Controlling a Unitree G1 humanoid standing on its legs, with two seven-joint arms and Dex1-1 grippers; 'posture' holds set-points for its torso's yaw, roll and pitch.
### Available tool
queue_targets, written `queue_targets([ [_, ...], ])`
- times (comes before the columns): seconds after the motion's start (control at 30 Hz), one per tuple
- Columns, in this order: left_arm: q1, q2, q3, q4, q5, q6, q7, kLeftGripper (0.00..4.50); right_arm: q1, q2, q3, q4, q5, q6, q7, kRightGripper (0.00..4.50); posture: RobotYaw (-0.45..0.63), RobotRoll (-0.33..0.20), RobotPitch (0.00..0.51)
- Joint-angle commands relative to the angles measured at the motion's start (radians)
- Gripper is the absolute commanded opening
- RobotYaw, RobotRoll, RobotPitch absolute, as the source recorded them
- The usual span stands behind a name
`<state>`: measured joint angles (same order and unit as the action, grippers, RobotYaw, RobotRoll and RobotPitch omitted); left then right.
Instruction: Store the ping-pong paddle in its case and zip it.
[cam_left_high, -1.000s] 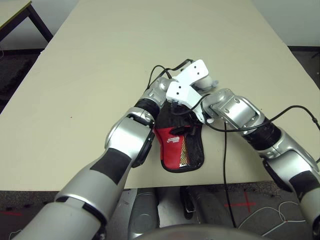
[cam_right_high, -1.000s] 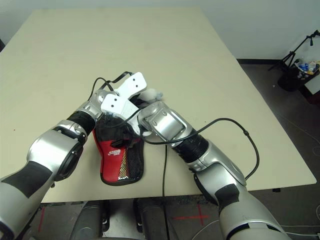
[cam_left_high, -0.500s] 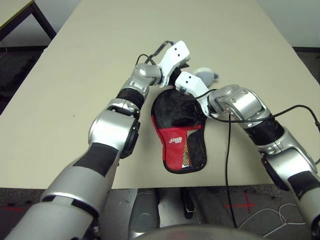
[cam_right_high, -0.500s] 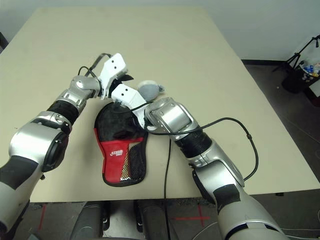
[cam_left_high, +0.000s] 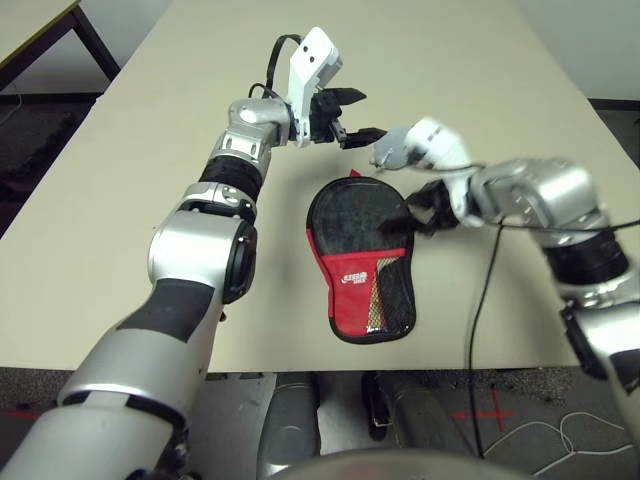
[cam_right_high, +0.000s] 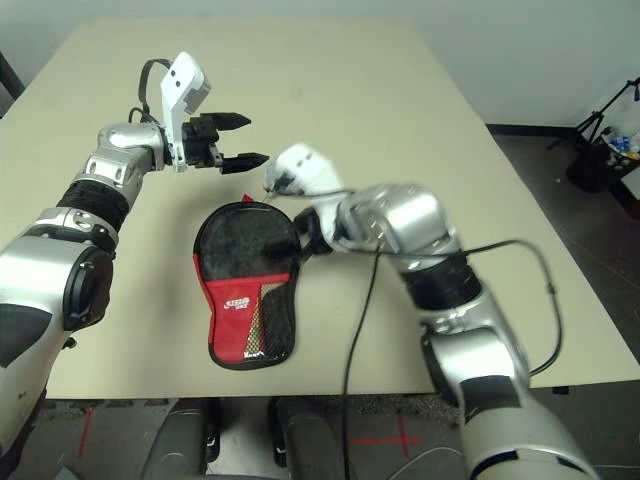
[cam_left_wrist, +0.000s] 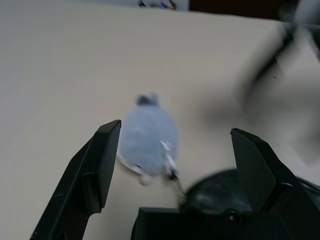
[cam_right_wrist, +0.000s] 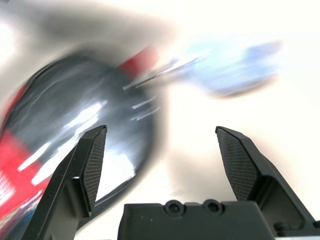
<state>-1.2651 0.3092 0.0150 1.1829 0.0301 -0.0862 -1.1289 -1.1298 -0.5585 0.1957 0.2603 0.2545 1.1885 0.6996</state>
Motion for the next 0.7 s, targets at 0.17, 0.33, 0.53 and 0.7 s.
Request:
queue_targets([
  [0.17,0.113,0.01,-0.087,-0.077,0.031,0.095,-0.066,4.47,-0.178,0.131,-0.035,0.548,-0.145,-0.414,-0.13,4.5,0.05,0.0,0.068],
  [0.33,0.192,-0.005,-0.125,-0.156,0.029,0.129,-0.039,4.47,-0.243,0.223,-0.013,0.765,-0.215,-0.574,-0.124,4.5,0.09,0.0,0.1],
  [0.53,0.339,-0.021,-0.178,-0.363,0.025,0.222,-0.03,4.47,-0.283,0.273,-0.025,0.907,-0.267,-0.667,-0.122,4.5,0.13,0.0,0.146],
  [0.7,0.483,-0.019,-0.24,-0.571,0.031,0.315,-0.013,4.47,-0.293,0.297,-0.031,0.972,-0.299,-0.717,-0.119,4.5,0.17,0.0,0.176],
])
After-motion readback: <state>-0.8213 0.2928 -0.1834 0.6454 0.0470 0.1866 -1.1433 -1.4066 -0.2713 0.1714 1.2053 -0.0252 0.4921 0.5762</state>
